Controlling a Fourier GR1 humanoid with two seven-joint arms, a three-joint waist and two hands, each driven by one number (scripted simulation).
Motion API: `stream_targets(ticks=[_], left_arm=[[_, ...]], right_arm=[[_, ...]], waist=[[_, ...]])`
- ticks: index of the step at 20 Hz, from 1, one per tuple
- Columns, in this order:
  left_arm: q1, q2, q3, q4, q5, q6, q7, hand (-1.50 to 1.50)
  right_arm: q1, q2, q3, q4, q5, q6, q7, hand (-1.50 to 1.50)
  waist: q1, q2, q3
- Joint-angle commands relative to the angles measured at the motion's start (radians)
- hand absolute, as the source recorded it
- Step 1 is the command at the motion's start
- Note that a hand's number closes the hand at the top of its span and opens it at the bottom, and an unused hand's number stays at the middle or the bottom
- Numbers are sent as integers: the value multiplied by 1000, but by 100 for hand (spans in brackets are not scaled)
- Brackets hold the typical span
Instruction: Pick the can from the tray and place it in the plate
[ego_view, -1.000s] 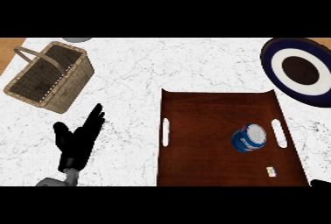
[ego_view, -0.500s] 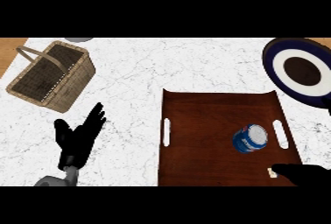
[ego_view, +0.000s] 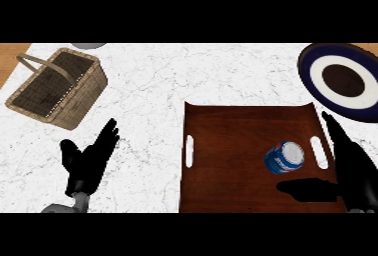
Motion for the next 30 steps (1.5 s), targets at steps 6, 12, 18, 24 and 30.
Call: stream_targets(ticks=[6, 12, 18, 24, 30], left_arm=[[17, 1, 19, -14, -21, -8, 79, 0], [12, -25, 33, -23, -41, -15, 82, 0], [70, -46, 28, -86, -64, -21, 89, 0], [48, -23, 101, 2, -36, -111, 43, 0], [34, -75, 85, 45, -81, -80, 34, 0]], right_arm=[[9, 104, 95, 59, 169, 14, 85, -150], [-37, 129, 12, 186, 185, 42, 43, -150], [-89, 169, -39, 290, 166, 77, -27, -150], [-117, 194, -64, 421, 169, 81, -99, -150], [-62, 155, -11, 433, 220, 98, -198, 150]], waist=[[-7, 2, -4], [-4, 4, -4], [0, 4, -4], [-2, 4, -4], [-5, 5, -4]])
